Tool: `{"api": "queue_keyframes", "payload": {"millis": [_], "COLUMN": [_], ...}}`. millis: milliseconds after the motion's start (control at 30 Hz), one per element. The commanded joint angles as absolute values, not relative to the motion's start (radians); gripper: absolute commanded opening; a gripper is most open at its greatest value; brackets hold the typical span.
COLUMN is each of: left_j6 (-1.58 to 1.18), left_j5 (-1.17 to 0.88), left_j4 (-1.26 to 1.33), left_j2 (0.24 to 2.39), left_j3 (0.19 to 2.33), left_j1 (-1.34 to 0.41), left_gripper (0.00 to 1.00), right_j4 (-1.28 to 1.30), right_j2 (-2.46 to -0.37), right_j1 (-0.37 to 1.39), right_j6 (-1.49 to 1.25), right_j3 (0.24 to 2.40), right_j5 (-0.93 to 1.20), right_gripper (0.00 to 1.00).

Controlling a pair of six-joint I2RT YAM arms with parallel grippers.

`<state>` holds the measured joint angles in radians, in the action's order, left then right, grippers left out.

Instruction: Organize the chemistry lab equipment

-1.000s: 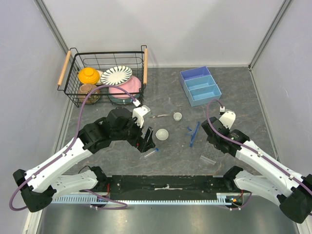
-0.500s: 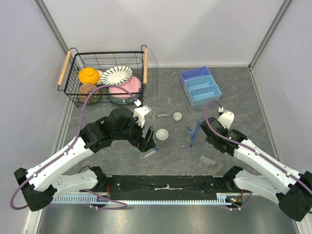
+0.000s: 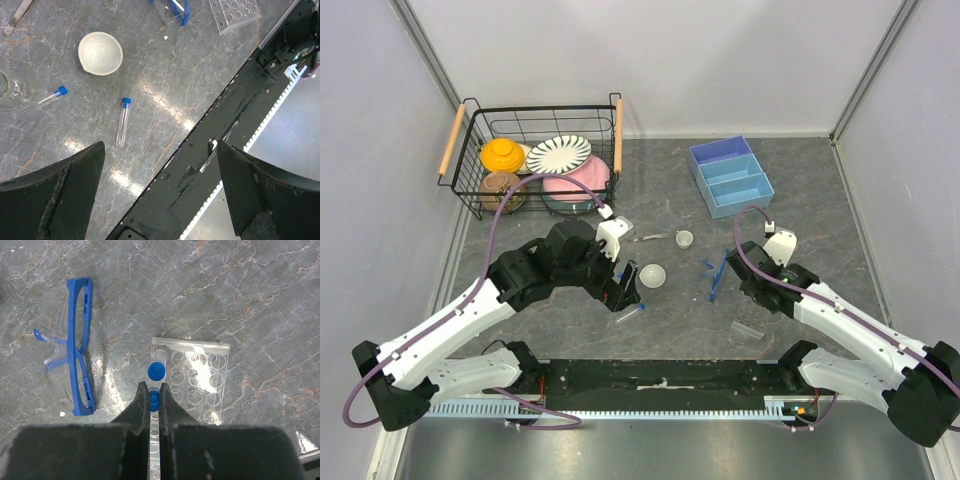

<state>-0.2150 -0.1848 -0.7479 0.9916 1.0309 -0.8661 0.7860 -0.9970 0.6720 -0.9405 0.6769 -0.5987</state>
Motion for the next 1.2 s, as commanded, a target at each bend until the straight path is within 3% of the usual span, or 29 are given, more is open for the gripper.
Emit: {"api": "queue_keyframes", "payload": {"millis": [0,400,767,1167], "left_j6": [-0.178,-0.178,-0.184,-0.268], "left_j5": [-0.179,-0.179,-0.163,-0.017], "left_j4": [-0.710,-0.710,-0.719,-0.626], "left_j2": [0.994,0.997,0.996,1.081], "left_j3": [1.054,1.055,1.066,0.944], "left_j1": [-0.868,-0.868,-0.868,-0.867], "left_gripper": [0.98,0.99,0.99,1.00], "right_j4": [0.759,0.759,0.793,0.943], "right_j2": [-1.003,-1.006,-0.986,-0.957], "right_j1": [0.673,0.673,0.675,0.675], "right_j6": [-0.962,-0.962,-0.942,-0.674], "right_j3": [0.669,0.670,0.718,1.023], "right_j5": [-0.604,-0.600,-0.585,-0.468], "right_gripper": [0.05,0.32,0.38,0.43]}}
